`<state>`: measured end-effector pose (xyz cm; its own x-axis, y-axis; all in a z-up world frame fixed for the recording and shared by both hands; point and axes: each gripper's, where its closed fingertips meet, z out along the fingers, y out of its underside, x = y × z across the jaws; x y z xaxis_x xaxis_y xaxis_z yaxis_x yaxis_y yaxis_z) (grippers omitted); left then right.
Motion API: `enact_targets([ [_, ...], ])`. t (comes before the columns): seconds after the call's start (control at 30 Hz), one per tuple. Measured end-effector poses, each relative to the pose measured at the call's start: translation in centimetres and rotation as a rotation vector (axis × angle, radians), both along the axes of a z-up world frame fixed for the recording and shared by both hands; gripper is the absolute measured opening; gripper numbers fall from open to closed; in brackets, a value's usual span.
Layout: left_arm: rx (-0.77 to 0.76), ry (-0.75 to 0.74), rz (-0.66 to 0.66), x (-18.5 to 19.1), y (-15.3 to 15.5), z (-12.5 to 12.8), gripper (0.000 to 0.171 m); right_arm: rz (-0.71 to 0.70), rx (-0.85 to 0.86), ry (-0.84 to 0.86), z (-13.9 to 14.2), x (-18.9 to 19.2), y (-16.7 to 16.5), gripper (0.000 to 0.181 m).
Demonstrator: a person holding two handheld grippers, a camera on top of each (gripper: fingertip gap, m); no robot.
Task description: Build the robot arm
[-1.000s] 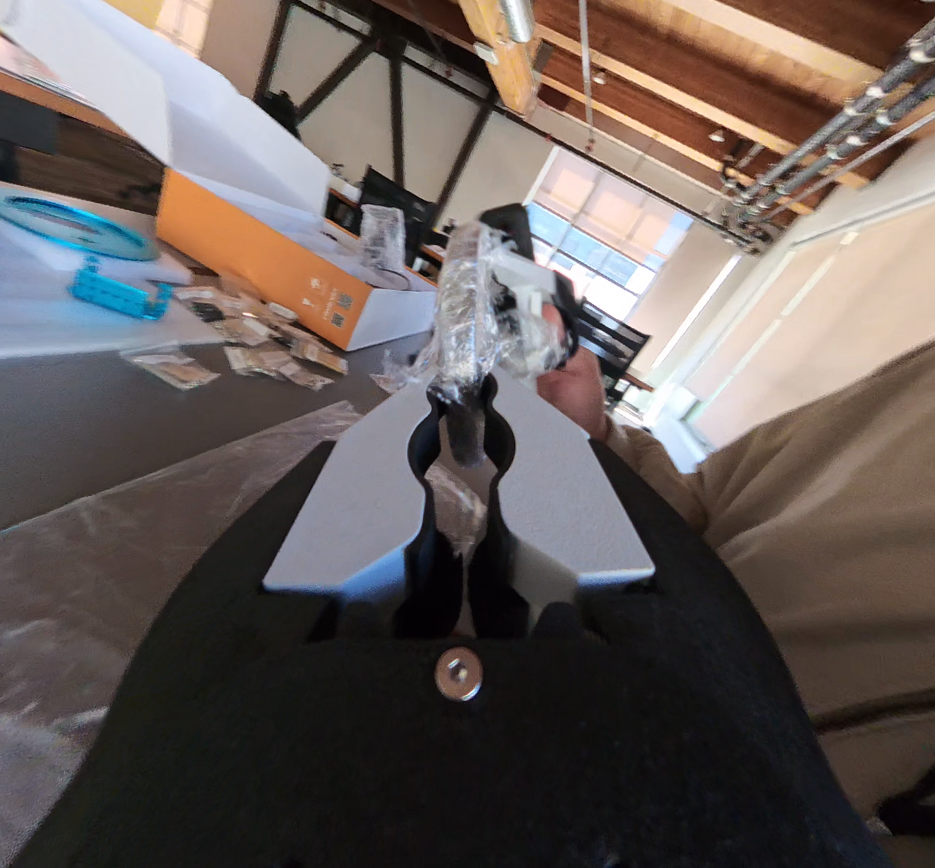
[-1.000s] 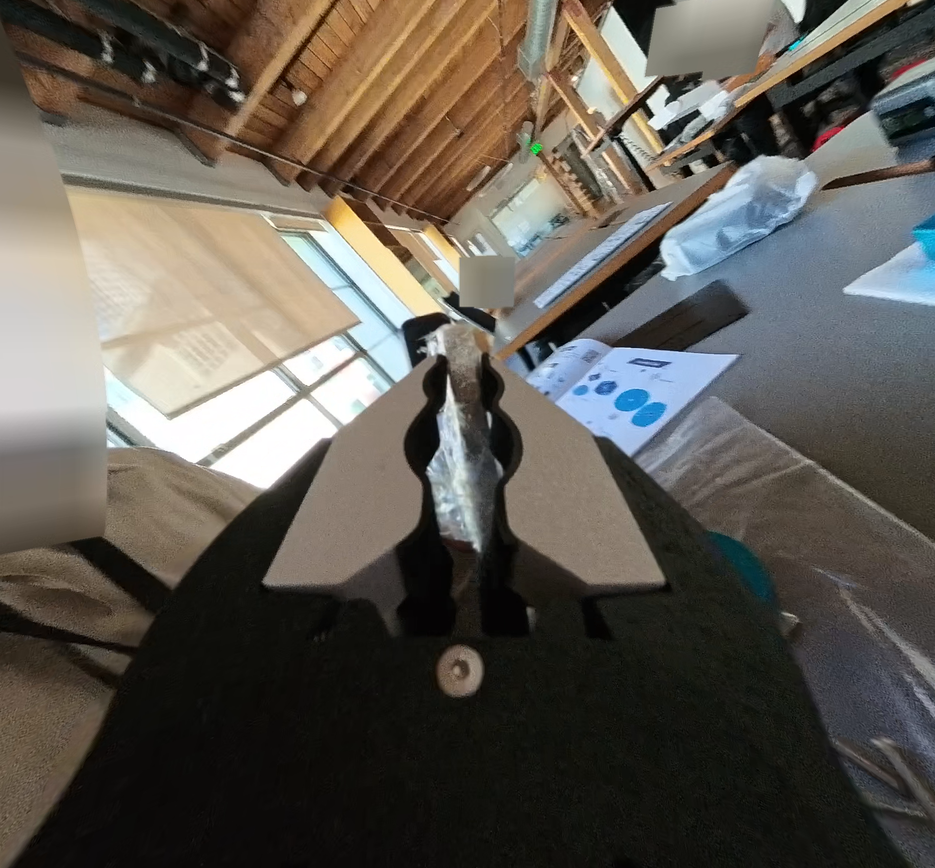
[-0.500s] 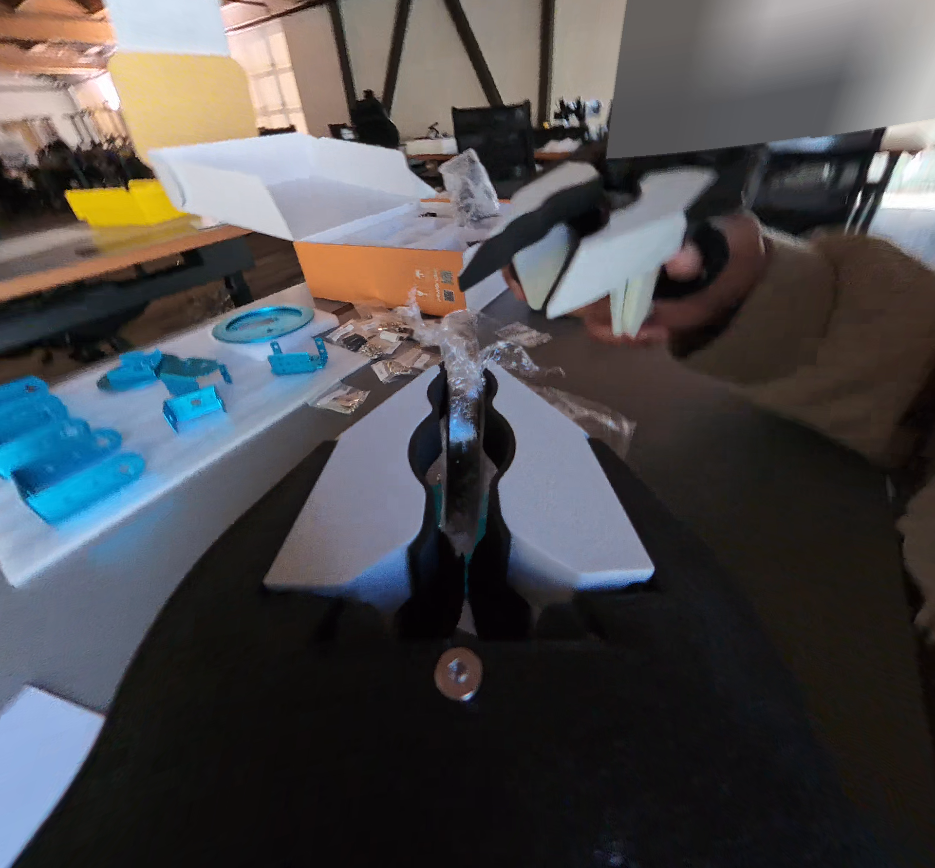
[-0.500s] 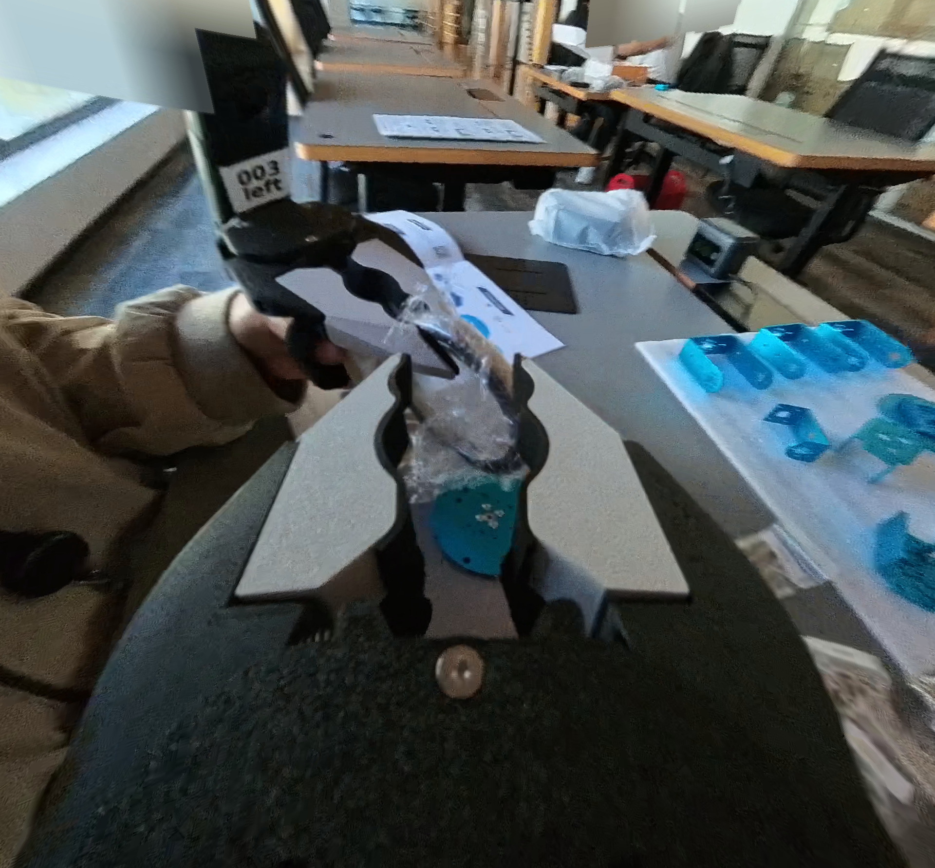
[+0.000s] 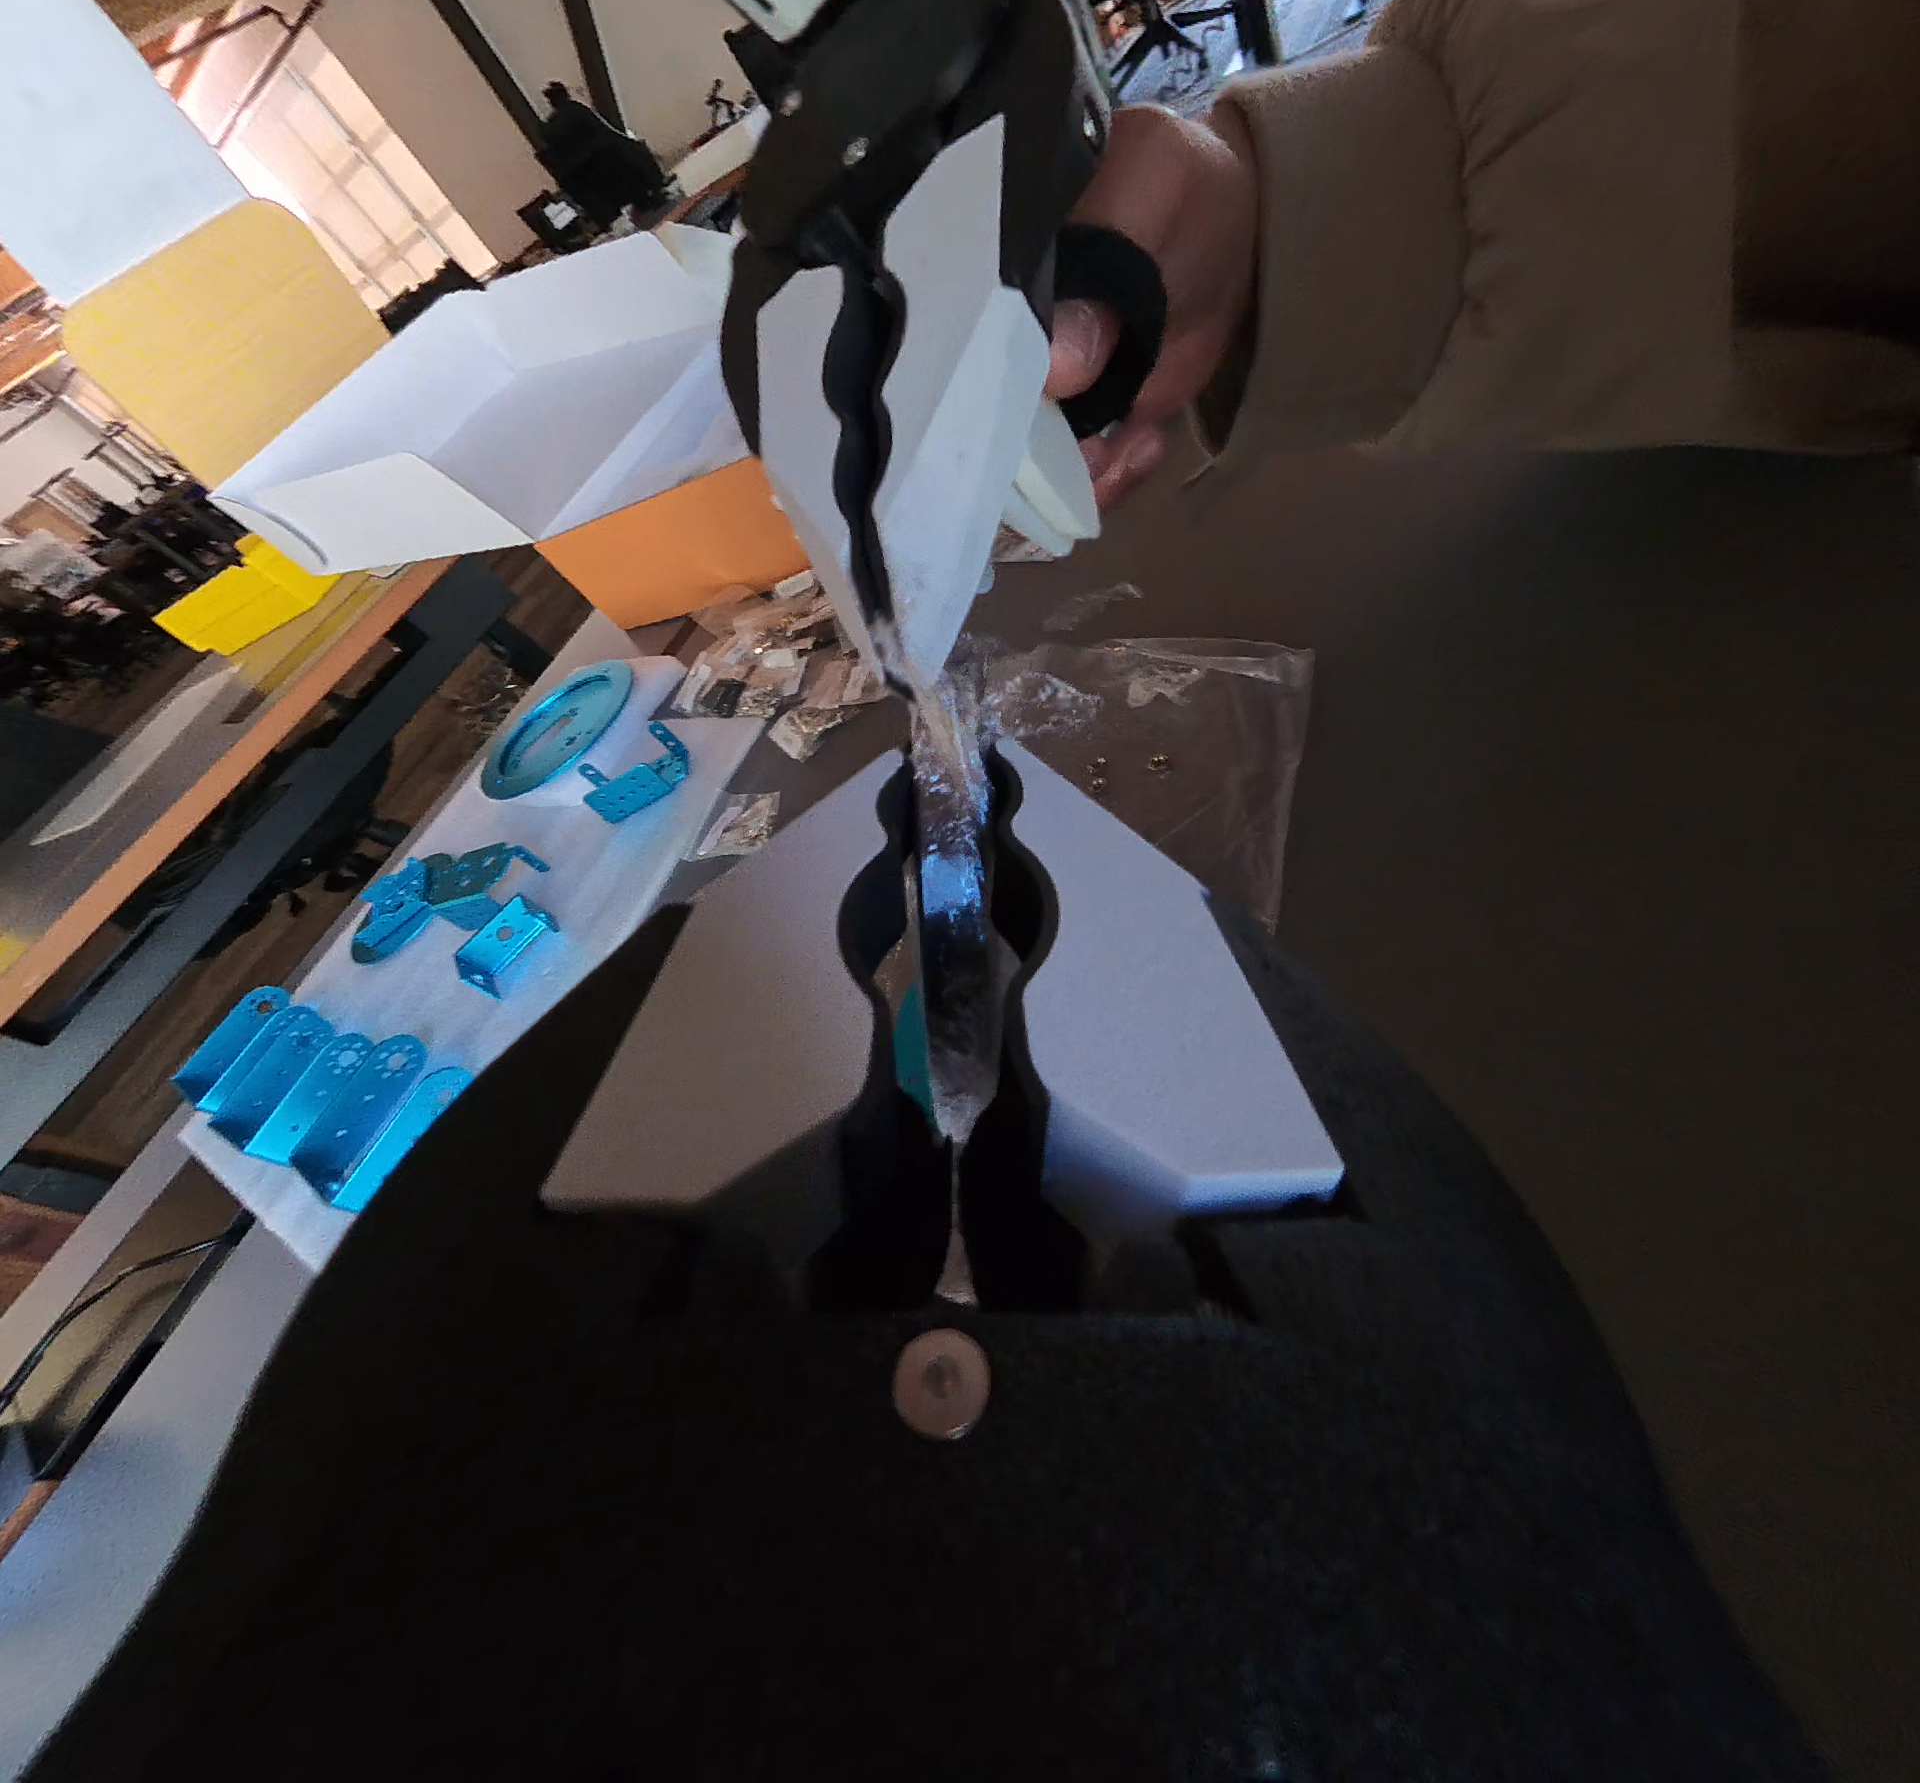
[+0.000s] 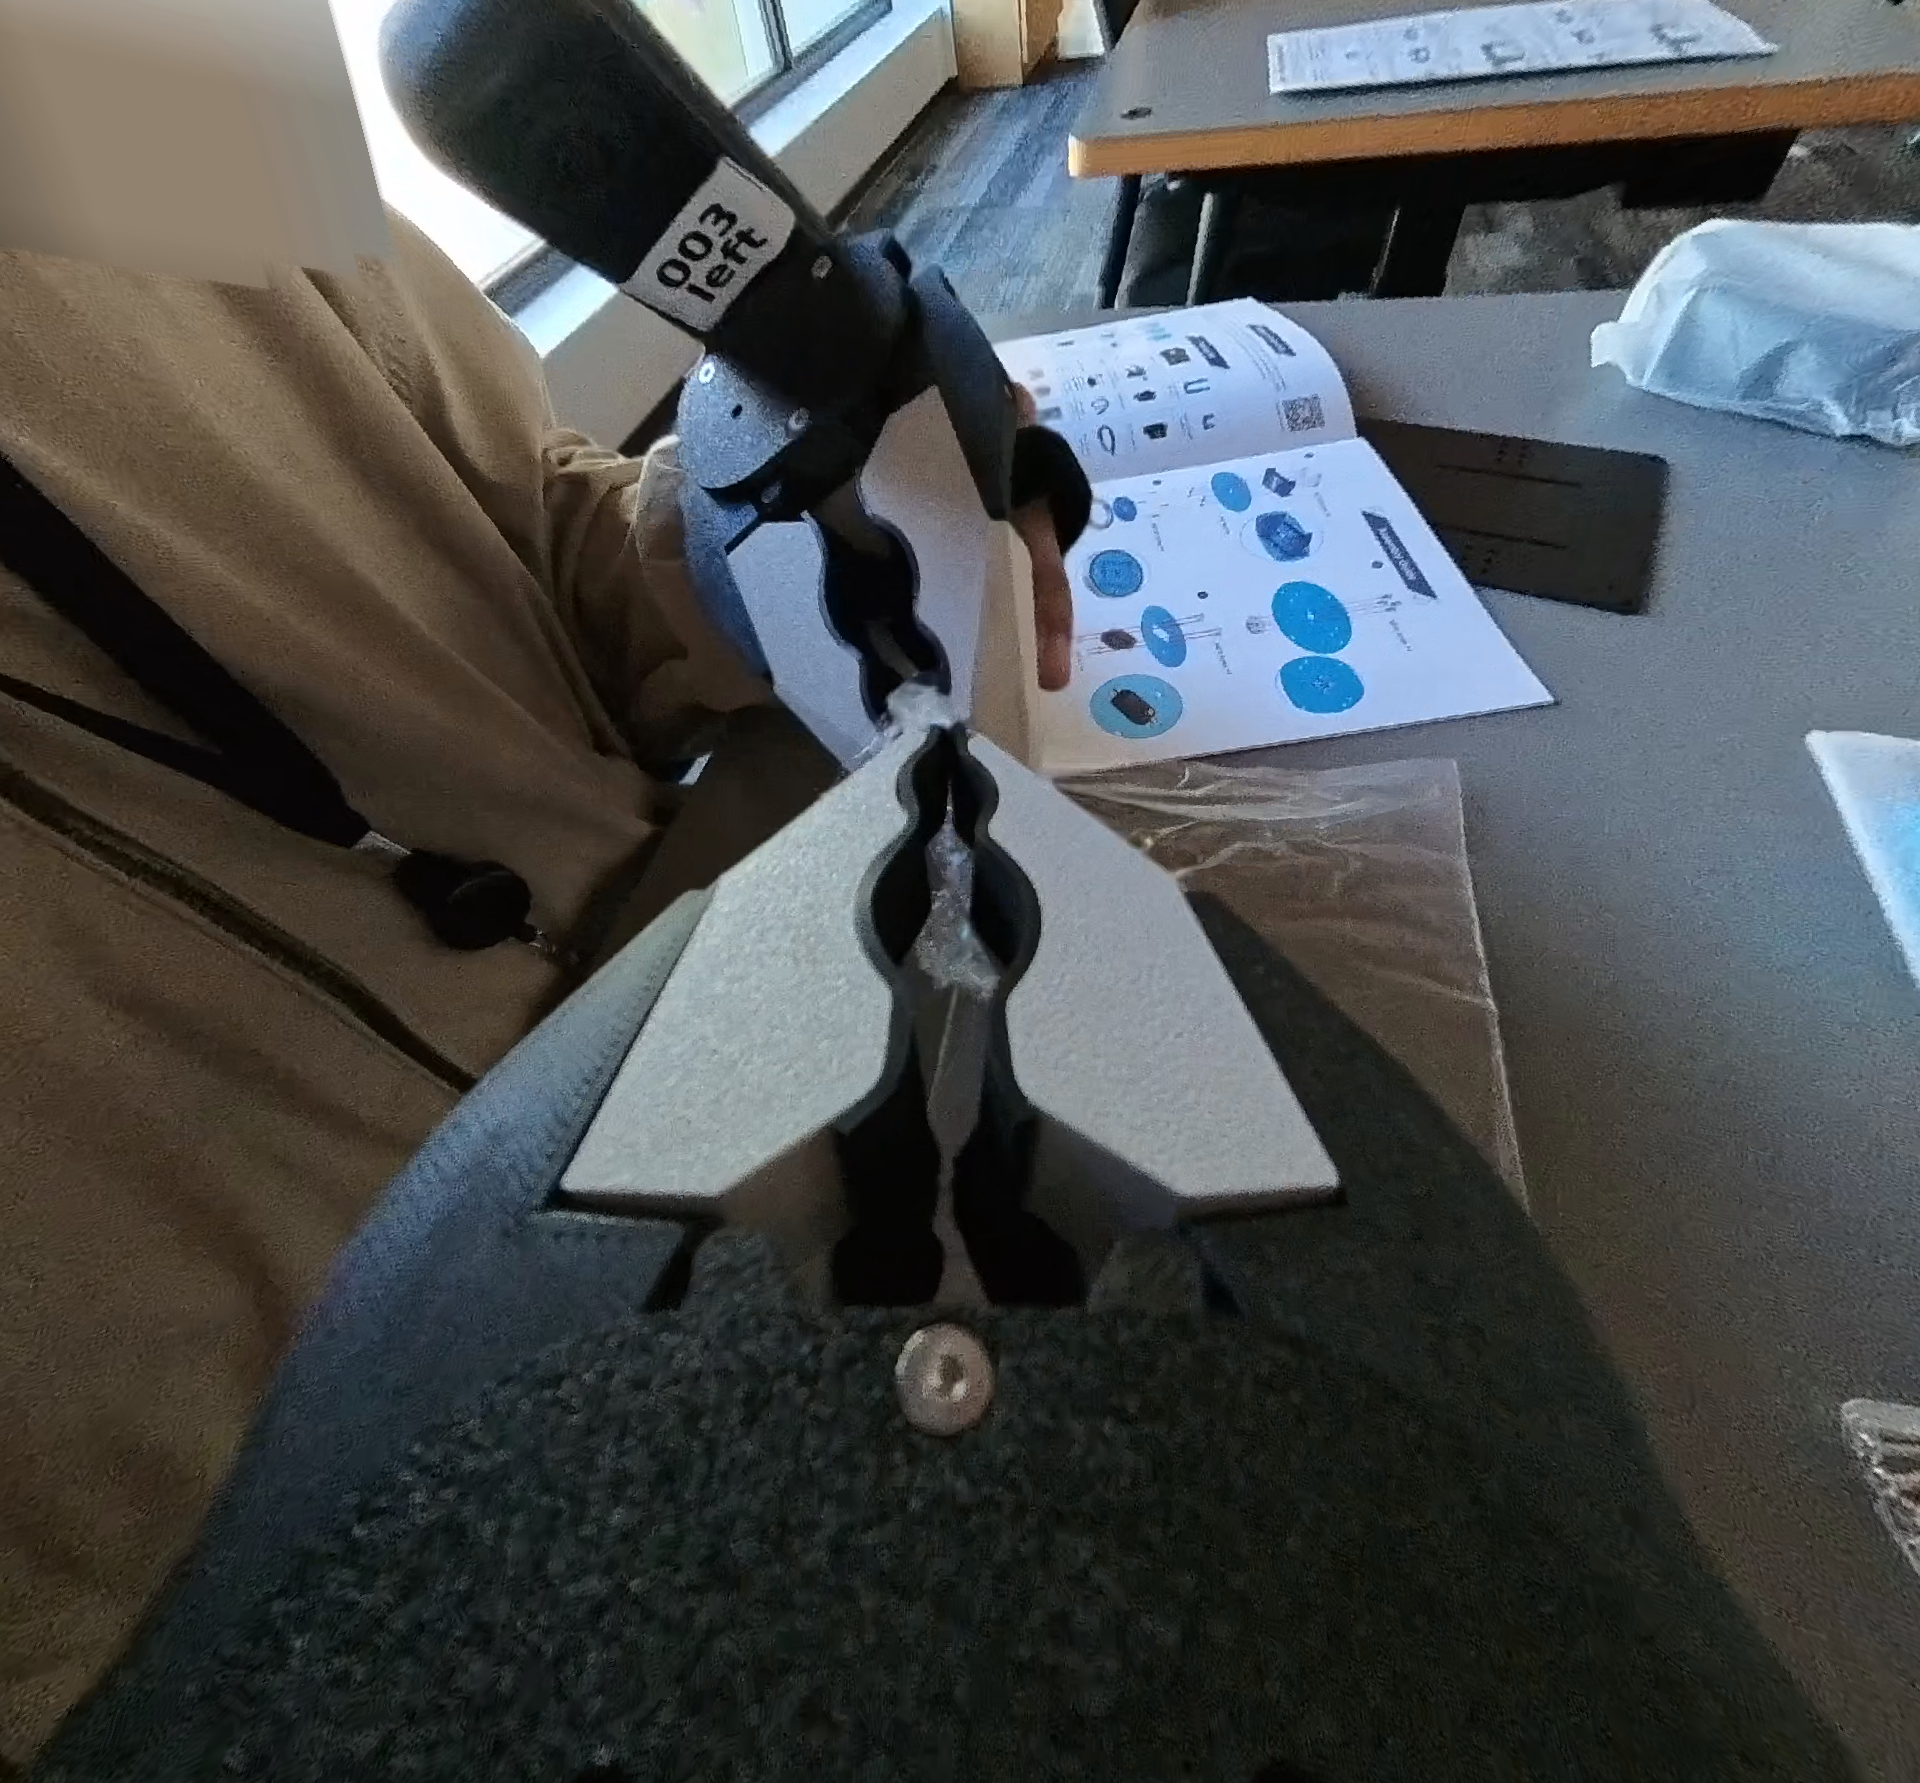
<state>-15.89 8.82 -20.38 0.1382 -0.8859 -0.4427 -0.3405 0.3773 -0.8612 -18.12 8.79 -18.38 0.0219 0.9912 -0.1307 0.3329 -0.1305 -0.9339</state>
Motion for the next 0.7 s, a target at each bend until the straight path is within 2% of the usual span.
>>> enact_targets([
  [0.3,0.073,0.03,0.028,-0.3,-0.6,-0.3,0.01,-0.017,0.007,0.092,-0.4,1.0,-0.7,0.0],
  [0.43,0.042,0.005,-0.002,-0.5,-1.1,-0.3,0.01,0.005,0.021,0.111,-0.2,1.0,-1.3,0.0],
  [0.53,0.044,0.016,0.029,-0.6,-0.5,-0.4,0.01,-0.068,0.119,0.06,-0.1,0.4,-0.2,0.0],
  [0.63,-0.039,-0.054,0.003,-0.6,-0.7,0.4,0.009,-0.173,0.256,0.032,0.5,-0.7,1.4,0.0],
  [0.7,-0.072,-0.11,0.016,-1.2,-0.2,1.1,0.009,-0.241,0.27,0.061,1.0,-0.4,2.1,0.0],
])
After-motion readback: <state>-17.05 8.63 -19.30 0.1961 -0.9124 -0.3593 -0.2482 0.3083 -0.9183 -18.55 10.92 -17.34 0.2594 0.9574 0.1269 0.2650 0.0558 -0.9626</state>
